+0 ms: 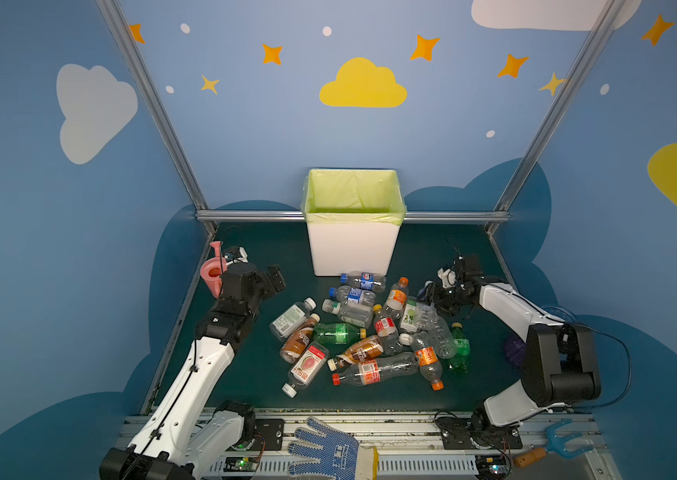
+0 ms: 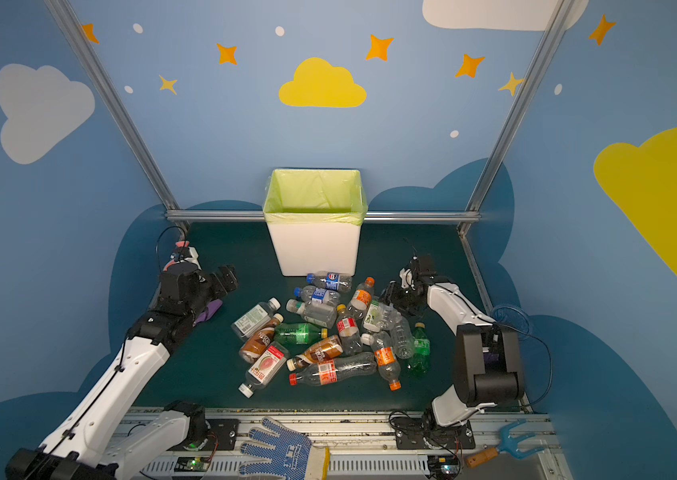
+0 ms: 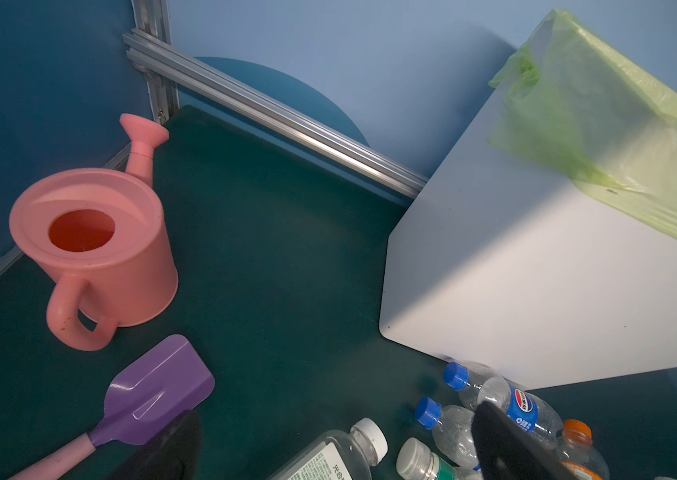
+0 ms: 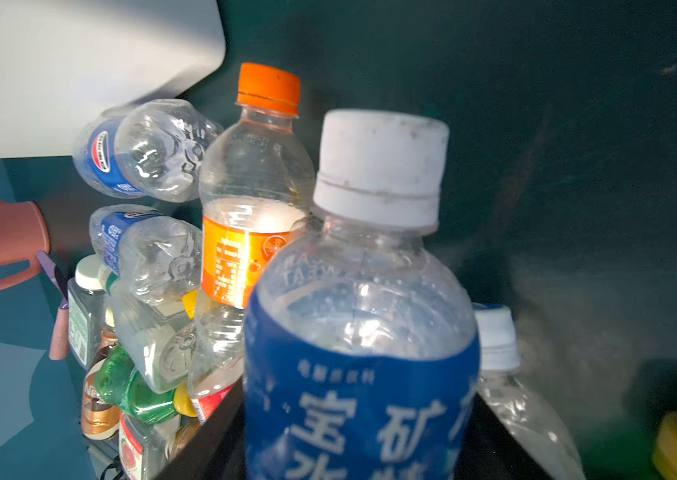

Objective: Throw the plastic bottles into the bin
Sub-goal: 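Grasp the blue-label white-cap bottle with the right gripper while the left arm draws back, then lift the bottle over the bin and open the right gripper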

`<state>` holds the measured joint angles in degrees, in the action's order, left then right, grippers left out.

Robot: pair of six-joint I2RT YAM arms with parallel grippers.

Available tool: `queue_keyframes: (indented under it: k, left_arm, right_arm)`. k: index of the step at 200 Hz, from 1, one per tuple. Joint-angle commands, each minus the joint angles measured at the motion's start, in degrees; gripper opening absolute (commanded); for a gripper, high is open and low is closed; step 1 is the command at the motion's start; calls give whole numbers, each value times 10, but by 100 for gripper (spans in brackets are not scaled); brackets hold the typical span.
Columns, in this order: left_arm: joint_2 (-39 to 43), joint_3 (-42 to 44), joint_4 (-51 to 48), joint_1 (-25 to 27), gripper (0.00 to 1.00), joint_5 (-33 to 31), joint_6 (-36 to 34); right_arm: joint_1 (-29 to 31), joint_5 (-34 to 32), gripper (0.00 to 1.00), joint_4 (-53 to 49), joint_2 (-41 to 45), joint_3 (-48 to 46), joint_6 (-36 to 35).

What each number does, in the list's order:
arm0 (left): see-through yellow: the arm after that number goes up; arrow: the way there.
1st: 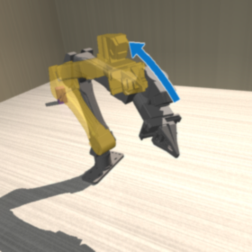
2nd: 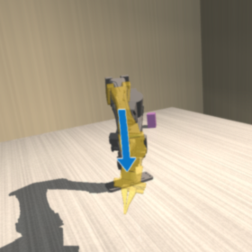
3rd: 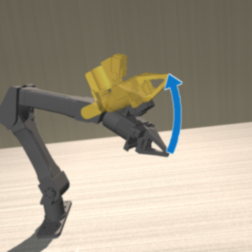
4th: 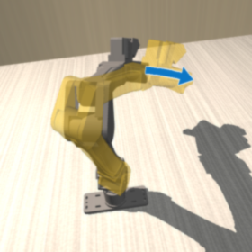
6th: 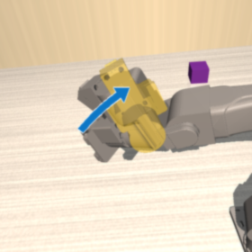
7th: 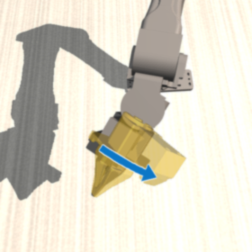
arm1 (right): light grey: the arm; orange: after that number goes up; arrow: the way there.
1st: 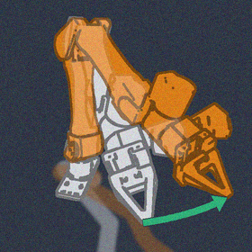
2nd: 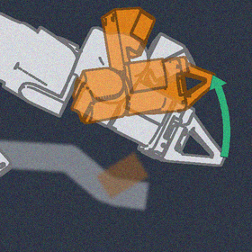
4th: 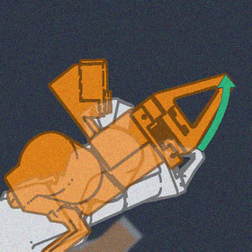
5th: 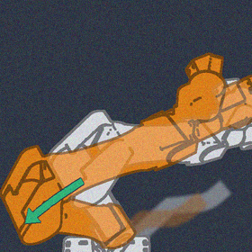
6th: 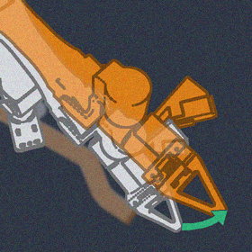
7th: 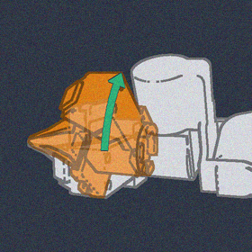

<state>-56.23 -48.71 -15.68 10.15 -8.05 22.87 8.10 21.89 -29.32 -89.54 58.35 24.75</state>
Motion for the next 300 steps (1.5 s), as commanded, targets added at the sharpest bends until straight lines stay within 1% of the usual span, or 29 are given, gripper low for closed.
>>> queue_keyframes:
  k: [1,17,30,51,66,83,95,112,127,139,151,158,167,183,194,205,214,225,239,259,281,300]
  left_arm:
    - [8,10,-8,-4,100,1,2]
    - [10,12,-9,-5,100,-1,1]
    - [11,17,-6,-6,100,-3,-1]
    - [4,28,-3,-10,100,-9,-2]
    - [-9,34,-7,-16,100,-6,1]
    - [-28,39,-16,-20,100,-2,9]
    - [-41,41,-24,-21,100,-5,15]
    - [-56,42,-34,-22,100,-5,21]
    - [-66,40,-42,-22,100,-4,22]
    - [-73,36,-49,-22,100,-1,25]
    - [-81,33,-53,-22,100,4,28]
    - [-86,31,-57,-22,100,8,28]
    - [-90,28,-65,-21,100,12,28]
    - [-92,26,-71,-22,100,16,28]
    - [-91,29,-72,-22,100,17,26]
    - [-90,32,-72,-22,100,16,24]
    - [-89,33,-72,-22,100,14,22]
    - [-89,34,-72,-22,100,15,22]
    - [-88,35,-70,-22,100,19,21]
    - [-86,33,-67,-21,100,39,6]
    - [-89,26,-73,-19,100,64,-18]
    - [-102,13,-90,-12,100,81,-45]
  right_arm:
    - [2,21,54,5,4,32,6]
    - [0,32,53,6,22,58,12]
    - [0,32,53,-6,36,101,7]
    - [-1,17,53,-51,52,225,-15]
    - [-5,-9,54,-56,66,321,-22]
    - [-10,-51,54,-19,84,407,-15]
    - [-13,-81,55,18,93,450,0]
    - [-14,-106,56,91,99,476,35]
    - [-8,-111,57,150,87,484,79]
    - [12,-99,57,174,50,506,106]
    - [53,-70,59,152,-18,569,99]
    - [80,-55,61,110,-67,619,79]
    - [115,-36,65,45,-136,708,45]
    - [154,-33,73,-77,-259,865,-2]
    - [165,-36,79,-128,-315,963,-12]
    - [165,-44,85,-143,-337,1012,-15]
    - [165,-59,89,-134,-326,1012,-23]
    - [164,-82,93,-116,-294,985,-37]
    - [163,-108,94,-72,-225,904,-51]
    - [157,-135,95,-4,-127,779,-62]
    - [141,-144,95,9,-63,694,-60]
    - [122,-142,95,32,-11,597,-48]
